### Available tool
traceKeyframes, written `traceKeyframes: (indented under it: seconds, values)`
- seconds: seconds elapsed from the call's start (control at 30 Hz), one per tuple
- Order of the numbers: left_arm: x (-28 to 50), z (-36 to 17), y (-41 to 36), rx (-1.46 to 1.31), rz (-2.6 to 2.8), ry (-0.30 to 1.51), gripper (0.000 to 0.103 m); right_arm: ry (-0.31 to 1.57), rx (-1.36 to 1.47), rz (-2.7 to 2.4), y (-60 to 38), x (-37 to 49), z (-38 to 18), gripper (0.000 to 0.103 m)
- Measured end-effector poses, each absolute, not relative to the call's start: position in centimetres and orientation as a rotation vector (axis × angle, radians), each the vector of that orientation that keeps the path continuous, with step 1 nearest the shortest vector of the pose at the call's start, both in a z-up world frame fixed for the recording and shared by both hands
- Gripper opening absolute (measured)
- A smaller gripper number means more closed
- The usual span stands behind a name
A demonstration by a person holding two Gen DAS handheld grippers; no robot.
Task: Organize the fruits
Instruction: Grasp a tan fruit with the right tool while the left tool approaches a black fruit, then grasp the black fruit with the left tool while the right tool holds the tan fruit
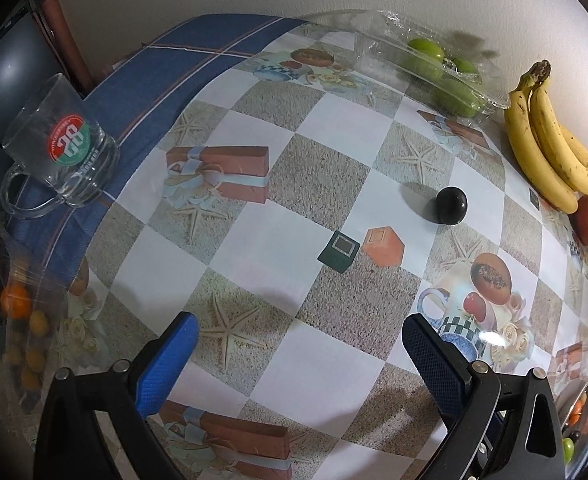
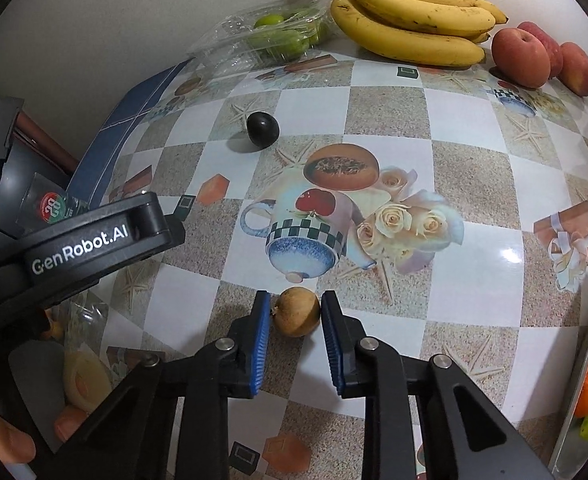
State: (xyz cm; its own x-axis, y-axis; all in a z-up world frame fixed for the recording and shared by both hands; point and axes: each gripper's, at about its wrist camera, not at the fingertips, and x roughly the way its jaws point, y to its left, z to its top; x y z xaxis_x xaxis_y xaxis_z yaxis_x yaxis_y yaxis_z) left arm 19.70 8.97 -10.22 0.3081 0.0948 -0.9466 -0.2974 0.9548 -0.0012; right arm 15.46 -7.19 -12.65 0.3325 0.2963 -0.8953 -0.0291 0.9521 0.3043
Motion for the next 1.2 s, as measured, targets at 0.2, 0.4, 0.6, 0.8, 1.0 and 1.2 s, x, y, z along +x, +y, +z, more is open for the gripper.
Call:
traceKeyframes:
  seconds: [0.2, 0.4, 0.6, 0.8, 1.0, 1.2]
  values:
    - [19.4, -10.0, 8.7, -0.186, 0.254, 1.23, 0.103, 1.209, 0.274, 0.218, -7.6, 15.4, -12.4, 0.027]
    - [19.5, -10.0, 8.1, -0.182, 0.236, 1.228, 0.103, 1.203, 0.288, 0.179, -8.8, 15.2, -11.9, 0.027]
    - [19.6, -10.0, 7.4, -0.173, 0.223, 1.229, 0.102, 1.179, 0.317, 0.086, -11.7, 15.2, -10.7, 0.027]
    - [19.7, -9.7, 5.4, -0.162, 0.161, 1.229, 0.102, 1.156, 0.35, 0.003, -14.7, 15.0, -9.7, 0.027]
    - [20.5, -9.0, 3.6, -0.165, 0.096, 1.218, 0.101, 1.094, 0.366, -0.063, -17.3, 14.7, -8.8, 0.027]
    - [21.9, -8.8, 1.5, -0.106, 0.012, 1.208, 0.101, 1.083, 0.399, -0.108, -18.9, 14.8, -9.1, 0.027]
